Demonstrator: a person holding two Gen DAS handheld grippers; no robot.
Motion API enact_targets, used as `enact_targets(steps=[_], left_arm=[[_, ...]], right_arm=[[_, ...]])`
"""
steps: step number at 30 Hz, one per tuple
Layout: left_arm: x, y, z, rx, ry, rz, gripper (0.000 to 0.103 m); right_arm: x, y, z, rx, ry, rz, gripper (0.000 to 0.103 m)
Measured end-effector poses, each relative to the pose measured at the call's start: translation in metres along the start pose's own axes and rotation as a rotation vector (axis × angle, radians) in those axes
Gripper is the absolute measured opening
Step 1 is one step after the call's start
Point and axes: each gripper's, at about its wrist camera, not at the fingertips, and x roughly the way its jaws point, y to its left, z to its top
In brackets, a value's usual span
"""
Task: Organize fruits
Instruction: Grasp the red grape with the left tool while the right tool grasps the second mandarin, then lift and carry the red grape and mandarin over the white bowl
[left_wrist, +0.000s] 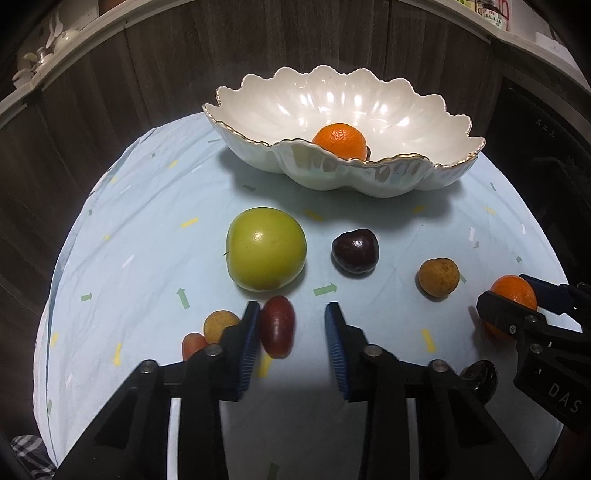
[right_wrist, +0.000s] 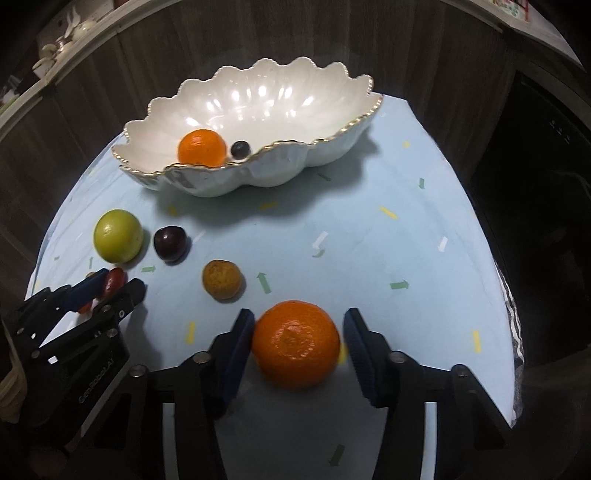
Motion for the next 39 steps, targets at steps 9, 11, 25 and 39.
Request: enact_targets(steps=[9, 11, 25, 39], left_arm=[[-0.001, -0.002, 0.0, 0.009, 0.002, -0.005, 0.019], [-0.003, -0.003, 0.0, 0.013, 0.002, -0.004, 0.019], [-0.033, -0.004, 0.013, 0.005, -0.035, 0.013, 0.019], [-0.061, -0.005, 0.048, -0.004, -0.099, 0.025, 0.019]], right_arm=[[-0.002, -0.001, 0.001, 0.004, -0.003, 0.006, 0.045], [-0.003, -0.001, 0.002, 0.006, -0.007, 0.007, 0.045], [-0.031, -0.005, 0.01, 0.029, -0.071, 0.017, 0.045], [-0.058, -0.009, 0.032, 0.049, -0.132, 0.026, 0.045]])
